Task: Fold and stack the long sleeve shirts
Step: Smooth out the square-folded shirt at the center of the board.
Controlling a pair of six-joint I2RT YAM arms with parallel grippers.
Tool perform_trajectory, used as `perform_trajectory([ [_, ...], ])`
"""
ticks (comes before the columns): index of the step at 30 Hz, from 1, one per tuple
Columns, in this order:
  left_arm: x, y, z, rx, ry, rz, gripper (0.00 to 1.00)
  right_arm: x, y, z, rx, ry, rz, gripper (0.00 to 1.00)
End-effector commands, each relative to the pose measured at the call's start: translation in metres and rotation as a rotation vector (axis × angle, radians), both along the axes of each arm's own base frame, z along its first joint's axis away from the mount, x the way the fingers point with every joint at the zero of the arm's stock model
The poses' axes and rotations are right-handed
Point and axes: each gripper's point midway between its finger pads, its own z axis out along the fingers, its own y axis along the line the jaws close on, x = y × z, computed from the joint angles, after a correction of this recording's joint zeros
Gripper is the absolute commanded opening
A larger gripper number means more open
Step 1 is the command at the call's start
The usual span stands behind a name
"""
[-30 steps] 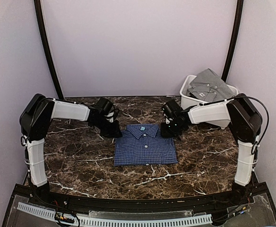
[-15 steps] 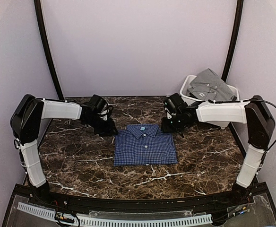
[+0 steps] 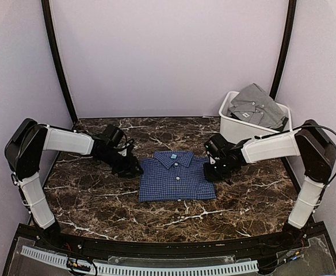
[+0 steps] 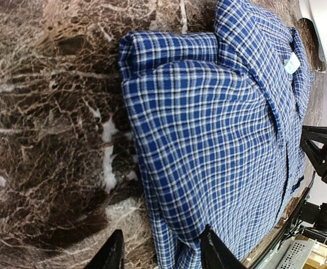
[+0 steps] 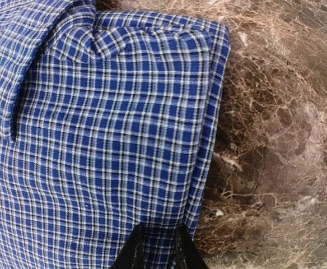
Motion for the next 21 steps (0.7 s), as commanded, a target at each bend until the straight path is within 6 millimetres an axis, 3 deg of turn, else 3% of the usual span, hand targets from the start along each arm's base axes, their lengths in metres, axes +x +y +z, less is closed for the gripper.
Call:
perform_trajectory([
  [1, -0.007, -0.008, 0.008, -0.034, -0.006, -0.013, 0.45, -0.007, -0.002, 0.007, 0.035, -0.013, -0.020, 0.18],
  [6, -0.016, -0.007, -0.009, 0.034, 0.020, -0.015, 0.42, -0.006, -0.003, 0.017, 0.047, -0.034, -0.020, 0.19],
  [16, -0.024, 0.005, -0.036, 0.193, 0.047, 0.027, 0.33, 0.005, 0.006, 0.059, 0.113, -0.139, 0.002, 0.26],
  [21, -0.026, -0.006, -0.043, 0.210, 0.063, 0.017, 0.32, 0.013, 0.007, 0.089, 0.146, -0.227, 0.002, 0.28],
])
